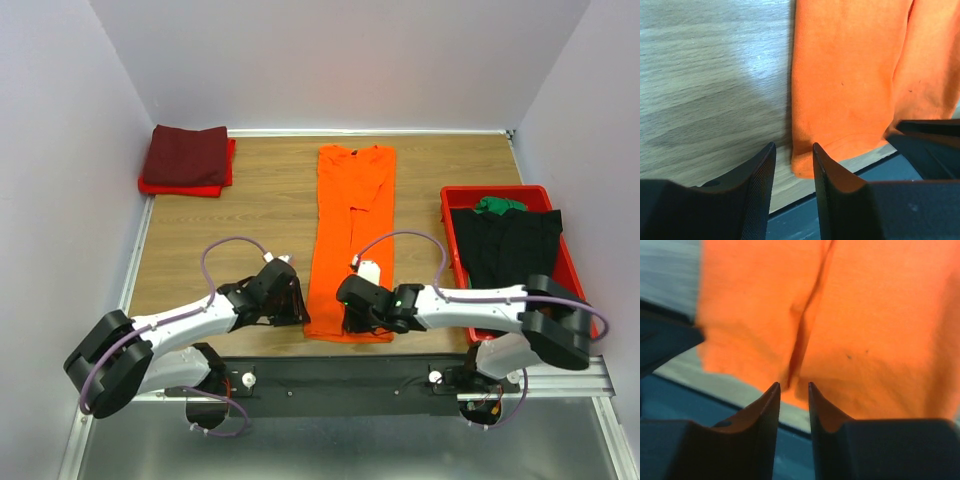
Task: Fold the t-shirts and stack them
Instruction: Fold the tshirt
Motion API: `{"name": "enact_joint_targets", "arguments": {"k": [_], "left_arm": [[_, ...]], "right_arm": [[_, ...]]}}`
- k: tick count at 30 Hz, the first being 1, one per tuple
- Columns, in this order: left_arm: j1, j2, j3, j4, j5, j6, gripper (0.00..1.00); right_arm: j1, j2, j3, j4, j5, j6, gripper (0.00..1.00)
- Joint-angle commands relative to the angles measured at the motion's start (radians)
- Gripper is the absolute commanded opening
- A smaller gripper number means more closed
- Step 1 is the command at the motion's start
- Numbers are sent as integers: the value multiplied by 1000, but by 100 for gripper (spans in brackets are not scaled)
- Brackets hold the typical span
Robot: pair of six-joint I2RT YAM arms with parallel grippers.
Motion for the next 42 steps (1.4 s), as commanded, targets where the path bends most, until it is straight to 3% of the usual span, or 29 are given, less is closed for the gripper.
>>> {"name": "enact_joint_targets", "arguments": {"k": [1, 7, 13, 25, 42], "left_arm": [[4, -31, -23, 7, -10, -11, 45], [2, -29, -34, 3, 1, 6, 45], [-1, -12, -31, 3, 18, 19, 39], [-67, 81, -5, -17, 13, 40, 31], [-81, 86, 27, -71, 16, 63, 5]], "right_arm": [[7, -162, -23, -64, 85, 37, 41], [-5, -372, -98, -248, 182, 163, 41], [-18, -486, -237, -307, 149, 269, 41], [-19, -523, -284, -324, 156, 326, 41], [-22, -464, -299, -328, 210, 361, 42]]}}
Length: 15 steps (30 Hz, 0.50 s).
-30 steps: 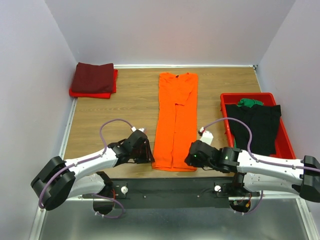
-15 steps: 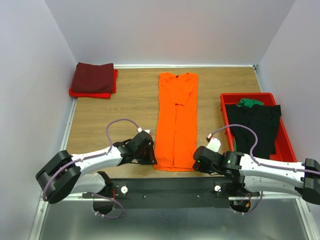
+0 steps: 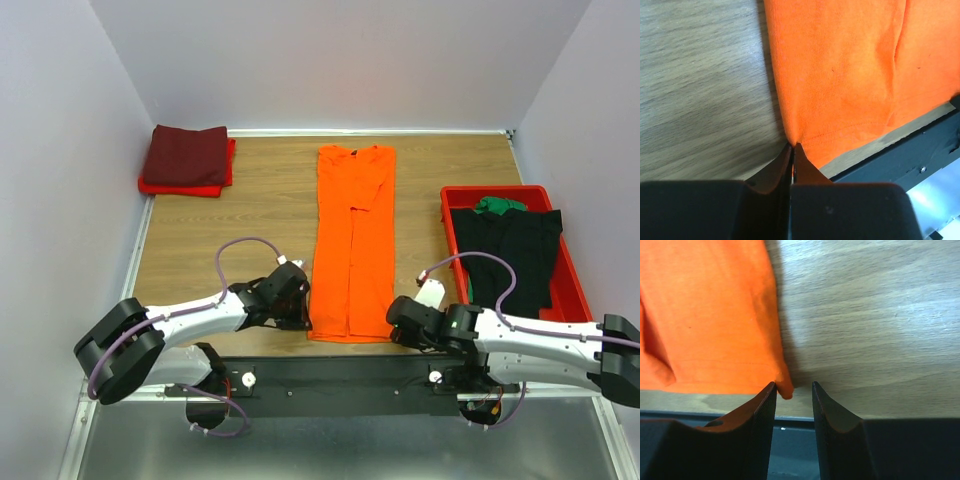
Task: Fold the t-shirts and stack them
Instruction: Fold the tshirt
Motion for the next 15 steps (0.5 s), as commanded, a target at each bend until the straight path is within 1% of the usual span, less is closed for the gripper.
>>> {"name": "enact_joint_targets", "arguments": {"k": [1, 4, 8, 14, 15], "left_arm": [[-13, -1, 3, -93, -12, 22, 5], [-22, -7, 5, -90, -14, 15, 1], [-44, -8, 12, -81, -15, 6, 0], [-64, -8, 37, -75, -18, 6, 0], [-64, -14, 40, -75, -20, 8, 0]], "right_arm": [[-5, 33, 15, -22, 78, 18, 41], [-6, 75, 38, -10, 90, 4, 40], [-6, 121, 54, 36, 84, -22, 35], [-5, 109, 89, 58, 69, -63, 18], [-6, 104, 95, 58, 65, -68, 12]]}}
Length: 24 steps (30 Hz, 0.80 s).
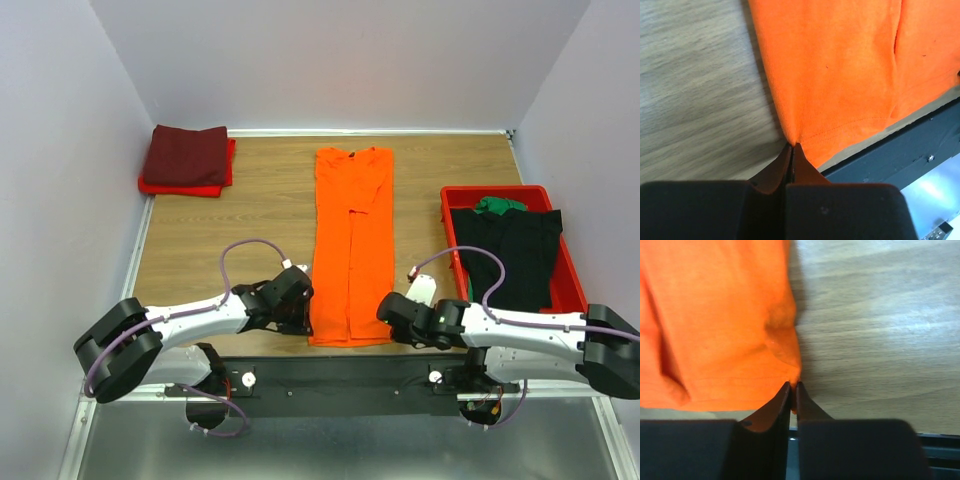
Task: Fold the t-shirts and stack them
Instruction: Fold the tshirt
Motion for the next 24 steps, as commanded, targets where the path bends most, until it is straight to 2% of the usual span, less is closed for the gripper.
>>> {"name": "enact_joint_targets", "arguments": {"k": [1, 5, 9, 15, 20, 24], "left_arm": [[-11, -13, 31, -37, -22, 14, 0], [-11, -29, 80, -45, -42, 34, 0], [-7, -14, 153, -49, -77, 63, 0], [48, 33, 227, -11, -103, 103, 0], [123, 105, 244, 90, -88, 117, 0], [173, 152, 284, 149, -90, 112, 0]], "right_arm": [[-6, -22, 49, 20, 28, -39, 10], [-5, -57, 71, 17, 18, -82, 1], [-5, -73, 109, 5, 37, -108, 0], [-19, -1, 194, -6, 109, -165, 0], [-137, 108, 313, 24, 178, -297, 0], [-239, 180, 365, 106, 144, -403, 0]]}}
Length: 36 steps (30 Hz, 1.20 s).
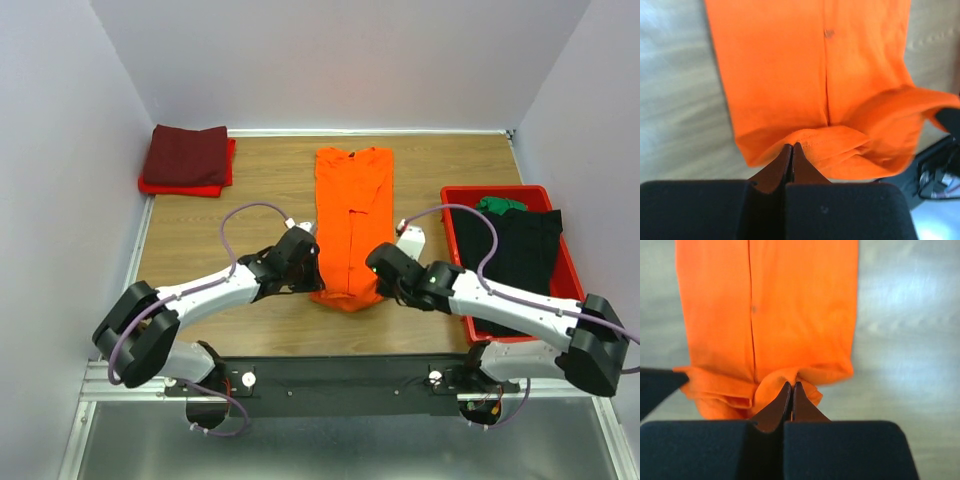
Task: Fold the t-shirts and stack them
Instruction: Fold the tshirt
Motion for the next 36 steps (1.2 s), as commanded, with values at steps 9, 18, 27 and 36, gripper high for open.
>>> {"name": "enact_joint_targets", "arguments": {"k": [9, 18, 27, 36], "left_arm": [[138, 187, 202, 145, -93, 5, 0], [222, 348, 338, 177, -81, 28, 0], [265, 463, 424, 182, -68, 36, 0], [297, 506, 489, 182, -35, 50, 0]], "right_arm": [[-282, 229, 166, 219, -17, -265, 1], [-427, 401, 258, 298, -104, -319, 0], [-495, 494, 315, 329, -164, -345, 1], [-544, 542, 362, 343, -216, -363, 0]]}}
